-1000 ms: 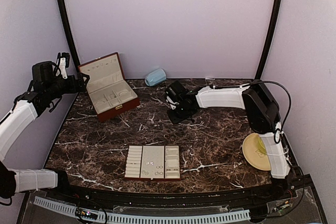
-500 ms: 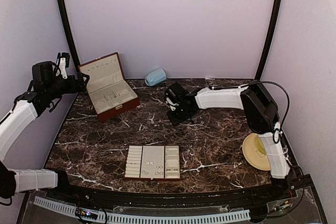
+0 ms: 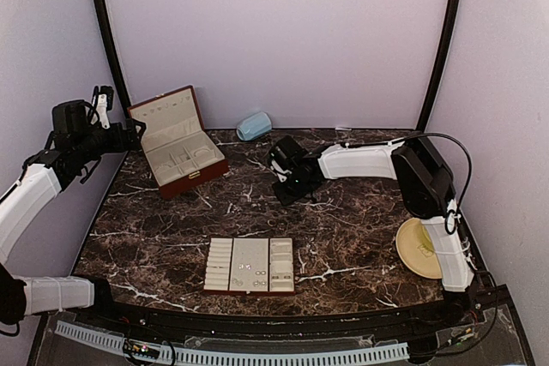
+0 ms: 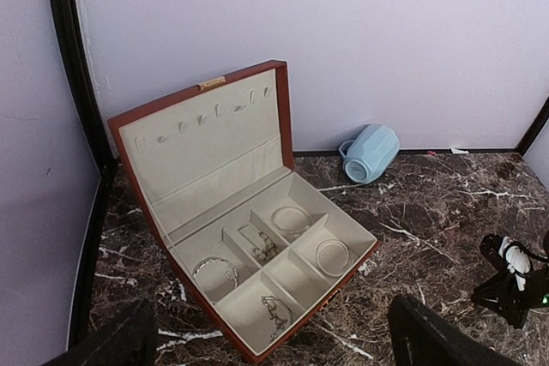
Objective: Organize the mixed jewelry
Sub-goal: Pick up the ring from the center of the board.
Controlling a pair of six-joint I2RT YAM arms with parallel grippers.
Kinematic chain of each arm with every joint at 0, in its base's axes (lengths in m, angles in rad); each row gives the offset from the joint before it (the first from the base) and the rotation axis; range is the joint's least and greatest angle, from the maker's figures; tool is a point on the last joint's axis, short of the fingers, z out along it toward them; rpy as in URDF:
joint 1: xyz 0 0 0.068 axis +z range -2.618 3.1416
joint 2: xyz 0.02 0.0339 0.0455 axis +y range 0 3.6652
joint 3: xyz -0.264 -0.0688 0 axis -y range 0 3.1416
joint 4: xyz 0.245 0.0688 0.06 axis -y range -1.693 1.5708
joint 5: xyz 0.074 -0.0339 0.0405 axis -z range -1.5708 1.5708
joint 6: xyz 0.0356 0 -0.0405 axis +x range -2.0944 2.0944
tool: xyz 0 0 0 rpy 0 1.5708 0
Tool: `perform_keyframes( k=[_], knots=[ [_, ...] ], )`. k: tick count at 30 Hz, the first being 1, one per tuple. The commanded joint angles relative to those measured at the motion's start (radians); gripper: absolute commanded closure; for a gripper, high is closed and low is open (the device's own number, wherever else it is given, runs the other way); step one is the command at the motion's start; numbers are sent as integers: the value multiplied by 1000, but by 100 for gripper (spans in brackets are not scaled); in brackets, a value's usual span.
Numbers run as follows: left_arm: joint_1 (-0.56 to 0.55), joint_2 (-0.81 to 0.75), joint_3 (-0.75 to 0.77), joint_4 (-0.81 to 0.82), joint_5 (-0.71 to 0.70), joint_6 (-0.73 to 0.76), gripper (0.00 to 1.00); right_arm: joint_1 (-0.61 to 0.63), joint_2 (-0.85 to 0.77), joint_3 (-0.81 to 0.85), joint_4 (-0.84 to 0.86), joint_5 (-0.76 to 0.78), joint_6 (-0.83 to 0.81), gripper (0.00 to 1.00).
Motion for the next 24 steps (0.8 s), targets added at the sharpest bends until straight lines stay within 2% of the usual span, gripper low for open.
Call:
perform_keyframes(
  k=[1,4,9,12,16,24],
  knots=[
    [-1,-28,-12,13,-5,5,4,-6,22,-17,17,-4,-12,89],
    [-2,-29,-11,13,-8,5,4,-6,16,-24,19,7,-11,95],
    [-8,-27,-13,21,40,4,6,-6,-30,-50,67,23,-13,98],
    [-60,-25,-19,43,73,-23,8,-6,-82,-80,115,32,-8,100],
    [-193,8,-37,93,79,-116,9,-6,-160,-149,200,27,8,100],
    [-538,204,-115,365,74,-325,11,-5,-335,-329,359,5,42,100]
  ],
)
